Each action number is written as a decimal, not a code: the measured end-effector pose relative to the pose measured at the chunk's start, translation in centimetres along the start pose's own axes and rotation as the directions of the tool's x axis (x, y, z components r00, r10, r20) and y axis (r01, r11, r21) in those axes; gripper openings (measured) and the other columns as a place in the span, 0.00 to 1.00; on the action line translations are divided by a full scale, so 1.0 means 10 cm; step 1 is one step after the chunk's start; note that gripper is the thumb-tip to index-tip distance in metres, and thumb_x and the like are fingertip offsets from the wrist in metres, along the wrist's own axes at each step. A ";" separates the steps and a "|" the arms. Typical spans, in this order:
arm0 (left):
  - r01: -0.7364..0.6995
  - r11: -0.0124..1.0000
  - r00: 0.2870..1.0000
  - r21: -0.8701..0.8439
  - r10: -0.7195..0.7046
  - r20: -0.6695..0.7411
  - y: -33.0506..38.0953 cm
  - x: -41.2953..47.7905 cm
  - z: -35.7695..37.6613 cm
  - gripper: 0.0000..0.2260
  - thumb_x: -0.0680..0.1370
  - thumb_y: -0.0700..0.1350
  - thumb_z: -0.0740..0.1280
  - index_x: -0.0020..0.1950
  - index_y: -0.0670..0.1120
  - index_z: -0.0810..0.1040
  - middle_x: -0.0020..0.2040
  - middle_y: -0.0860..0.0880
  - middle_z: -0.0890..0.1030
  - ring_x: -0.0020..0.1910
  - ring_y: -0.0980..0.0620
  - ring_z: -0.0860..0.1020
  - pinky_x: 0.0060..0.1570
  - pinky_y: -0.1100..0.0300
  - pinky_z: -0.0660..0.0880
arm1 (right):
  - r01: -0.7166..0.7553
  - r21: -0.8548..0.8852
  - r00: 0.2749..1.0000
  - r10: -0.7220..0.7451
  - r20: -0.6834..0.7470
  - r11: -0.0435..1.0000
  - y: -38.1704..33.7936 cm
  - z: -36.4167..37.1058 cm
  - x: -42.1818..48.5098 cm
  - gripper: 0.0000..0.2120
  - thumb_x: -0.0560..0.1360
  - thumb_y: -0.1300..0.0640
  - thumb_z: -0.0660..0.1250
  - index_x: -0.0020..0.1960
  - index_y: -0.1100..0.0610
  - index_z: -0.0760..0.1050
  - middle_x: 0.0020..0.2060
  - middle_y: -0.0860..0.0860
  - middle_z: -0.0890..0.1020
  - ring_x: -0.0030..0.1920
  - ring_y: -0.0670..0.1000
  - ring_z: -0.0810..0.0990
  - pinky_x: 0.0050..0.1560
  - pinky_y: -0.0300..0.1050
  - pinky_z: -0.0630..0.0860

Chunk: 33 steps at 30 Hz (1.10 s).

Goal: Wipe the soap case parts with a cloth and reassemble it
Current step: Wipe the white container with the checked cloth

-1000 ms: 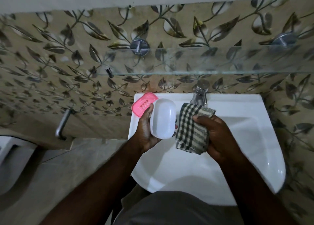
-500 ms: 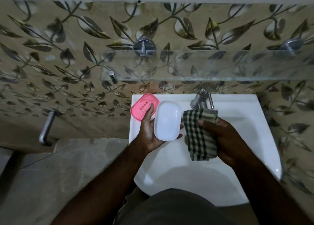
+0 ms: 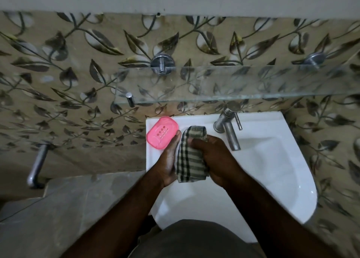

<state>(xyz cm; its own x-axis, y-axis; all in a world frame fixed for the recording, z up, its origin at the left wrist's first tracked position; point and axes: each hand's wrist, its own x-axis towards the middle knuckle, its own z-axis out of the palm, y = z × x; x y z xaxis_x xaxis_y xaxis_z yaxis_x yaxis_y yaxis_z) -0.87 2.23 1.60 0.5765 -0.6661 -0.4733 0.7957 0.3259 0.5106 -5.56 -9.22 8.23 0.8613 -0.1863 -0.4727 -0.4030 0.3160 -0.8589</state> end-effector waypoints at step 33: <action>-0.159 0.981 0.987 0.111 0.161 -0.002 0.24 -0.01 0.30 0.23 0.78 0.59 0.57 0.49 0.41 0.81 0.39 0.44 0.84 0.37 0.49 0.83 0.39 0.59 0.80 | -0.014 -0.238 0.989 0.049 0.143 0.971 -0.14 0.00 -0.12 0.07 0.78 0.62 0.65 0.52 0.65 0.80 0.45 0.64 0.84 0.44 0.59 0.84 0.47 0.54 0.81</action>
<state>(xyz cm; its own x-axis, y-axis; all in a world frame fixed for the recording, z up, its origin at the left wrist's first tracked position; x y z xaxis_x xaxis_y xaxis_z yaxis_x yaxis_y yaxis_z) 0.47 1.05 5.02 0.6973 -0.6035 -0.3868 0.6681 0.3516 0.6558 -6.06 -9.46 9.95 0.8760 -0.0357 -0.4810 -0.4767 0.0880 -0.8746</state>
